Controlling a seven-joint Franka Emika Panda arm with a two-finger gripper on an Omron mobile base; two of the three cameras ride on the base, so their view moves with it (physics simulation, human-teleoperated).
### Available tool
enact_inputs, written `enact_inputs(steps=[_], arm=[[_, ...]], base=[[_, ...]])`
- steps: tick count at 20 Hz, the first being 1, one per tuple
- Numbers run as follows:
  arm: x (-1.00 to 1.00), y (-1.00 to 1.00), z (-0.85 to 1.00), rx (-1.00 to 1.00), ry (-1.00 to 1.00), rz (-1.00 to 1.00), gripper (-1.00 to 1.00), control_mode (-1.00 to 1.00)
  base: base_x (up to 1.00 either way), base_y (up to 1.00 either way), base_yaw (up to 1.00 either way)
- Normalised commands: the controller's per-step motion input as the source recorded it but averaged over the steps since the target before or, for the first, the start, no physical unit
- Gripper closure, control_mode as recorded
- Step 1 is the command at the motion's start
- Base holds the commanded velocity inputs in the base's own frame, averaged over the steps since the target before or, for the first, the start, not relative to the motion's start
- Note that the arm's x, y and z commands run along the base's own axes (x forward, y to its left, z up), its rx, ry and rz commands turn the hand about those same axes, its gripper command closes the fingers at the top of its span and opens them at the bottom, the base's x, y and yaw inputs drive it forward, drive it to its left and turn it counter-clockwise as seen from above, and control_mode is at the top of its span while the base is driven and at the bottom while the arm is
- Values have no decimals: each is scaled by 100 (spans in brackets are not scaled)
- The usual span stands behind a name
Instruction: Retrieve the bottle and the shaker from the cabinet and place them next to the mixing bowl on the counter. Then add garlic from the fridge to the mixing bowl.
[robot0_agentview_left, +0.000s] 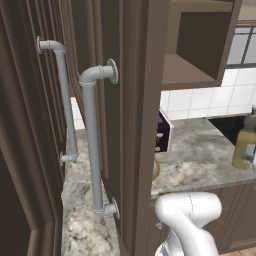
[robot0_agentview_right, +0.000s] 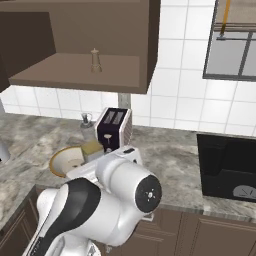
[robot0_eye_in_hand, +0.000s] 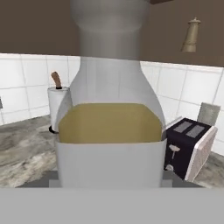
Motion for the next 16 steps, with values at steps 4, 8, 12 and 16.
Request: enact_inputs(steps=[4, 8, 12, 16], arm=[[38, 0, -40, 0, -11, 15, 100, -100], [51, 0, -35, 0, -7, 5, 100, -100], [54, 0, -37, 0, -4, 1, 100, -100], [46, 0, -42, 0, 1, 0, 100, -100]], base=[[0, 0, 0], [0, 0, 0], [0, 0, 0], [0, 0, 0]])
